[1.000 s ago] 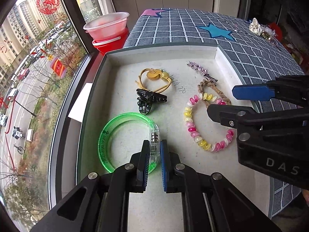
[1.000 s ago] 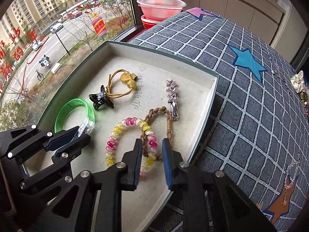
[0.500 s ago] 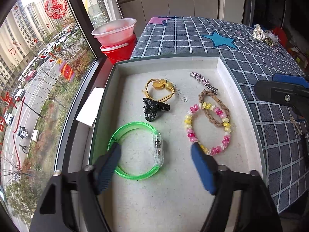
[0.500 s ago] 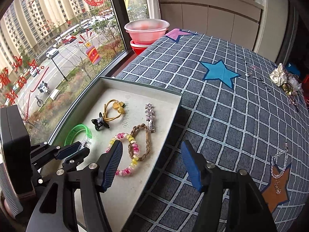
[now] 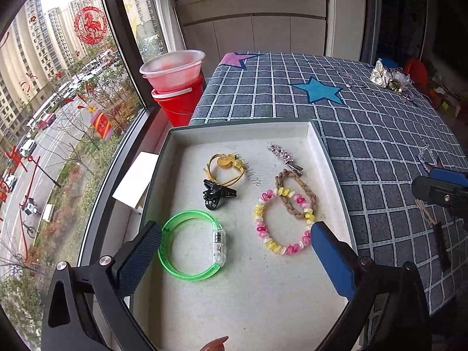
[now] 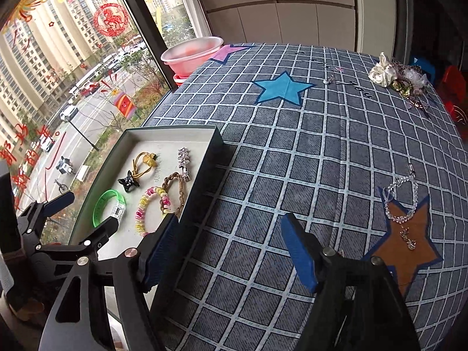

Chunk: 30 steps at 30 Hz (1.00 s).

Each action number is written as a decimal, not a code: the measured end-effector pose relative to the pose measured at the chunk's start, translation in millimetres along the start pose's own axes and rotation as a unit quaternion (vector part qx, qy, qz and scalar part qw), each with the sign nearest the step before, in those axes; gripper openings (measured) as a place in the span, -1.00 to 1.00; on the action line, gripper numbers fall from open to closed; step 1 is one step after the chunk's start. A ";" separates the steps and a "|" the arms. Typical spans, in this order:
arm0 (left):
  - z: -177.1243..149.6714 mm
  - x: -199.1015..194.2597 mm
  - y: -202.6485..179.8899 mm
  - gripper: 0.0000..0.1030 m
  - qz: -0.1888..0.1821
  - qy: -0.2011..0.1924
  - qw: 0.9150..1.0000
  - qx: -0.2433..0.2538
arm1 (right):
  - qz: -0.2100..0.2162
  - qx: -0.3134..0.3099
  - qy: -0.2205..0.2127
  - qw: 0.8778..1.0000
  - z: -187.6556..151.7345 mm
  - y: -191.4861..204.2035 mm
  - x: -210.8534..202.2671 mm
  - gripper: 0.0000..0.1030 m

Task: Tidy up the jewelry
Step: 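Move both tools to the beige bunny clip and the crystal chain bracelet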

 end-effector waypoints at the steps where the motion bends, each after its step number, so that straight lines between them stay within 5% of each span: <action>1: 1.2 -0.9 -3.3 1.00 -0.009 0.000 1.000 -0.001 | -0.001 0.008 -0.001 1.000 -2.8 -6.9 -3.4 0.57; 18: 13.1 -11.5 -133.5 1.00 -0.085 0.013 0.990 0.110 | -0.077 0.176 -0.034 0.981 -70.1 -155.7 -69.9 0.60; 30: -6.4 6.1 -202.8 1.00 -0.124 0.066 0.980 0.139 | -0.113 0.204 -0.026 0.972 -100.8 -198.1 -76.5 0.60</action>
Point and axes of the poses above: each gripper's, at about its wrist camera, not at the fingertips, and x roughly the way its jaws point, y to its left, z to its top, the point moved 5 cm from there along x, roughly the way its jaws point, and after that the axes turned 1 degree about z, right-handed, at the moved point
